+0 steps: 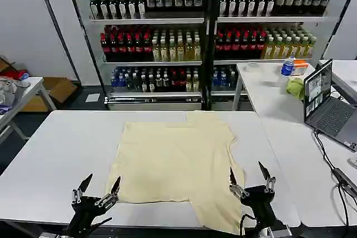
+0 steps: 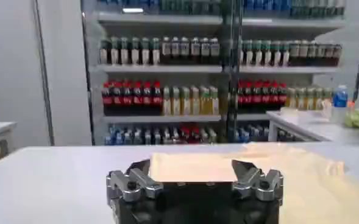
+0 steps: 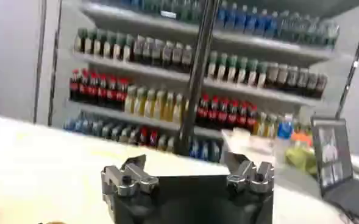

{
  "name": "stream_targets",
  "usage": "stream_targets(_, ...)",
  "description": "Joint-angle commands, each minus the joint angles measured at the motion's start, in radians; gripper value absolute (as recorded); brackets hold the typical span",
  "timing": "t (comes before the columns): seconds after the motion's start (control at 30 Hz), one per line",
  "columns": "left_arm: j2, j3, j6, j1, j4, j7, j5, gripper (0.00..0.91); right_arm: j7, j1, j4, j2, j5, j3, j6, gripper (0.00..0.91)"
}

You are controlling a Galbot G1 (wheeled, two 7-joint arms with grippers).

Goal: Fold and organize the clothes.

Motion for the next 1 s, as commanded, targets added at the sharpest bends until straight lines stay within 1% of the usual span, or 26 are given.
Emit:
stream_targets(0.03,0.029,0.015,0.213,-0.021,0.035,-0.005,0.015,0.907,-0.003,-0.035,-0.003,-0.01,0.061,0.006,-0.181,0.907)
stream_targets(0.13,0.036,0.029,0.239,-0.032,0.055,-0.009,0.032,0.907,-0.009,-0.057,-0.008,-0.007,0.058,-0.007,-0.194,0.907)
stream_targets(0.43,0.071,0.043,0.318,-0.063,0.113,-0.004,0.039,0.907,-0.021,-0.084,-0.038,0.012,0.018,-0.046,-0.189,0.907)
stream_targets(0.73,0.094,0.039,0.317,-0.086,0.155,-0.013,0.051,0.907,-0.033,-0.101,-0.052,0.032,-0.026,-0.088,-0.178,0.907)
stream_targets(1.0,0.097,0.039,0.317,-0.098,0.175,-0.021,0.05,0.907,-0.033,-0.095,-0.065,0.039,-0.027,-0.101,-0.176,0.907)
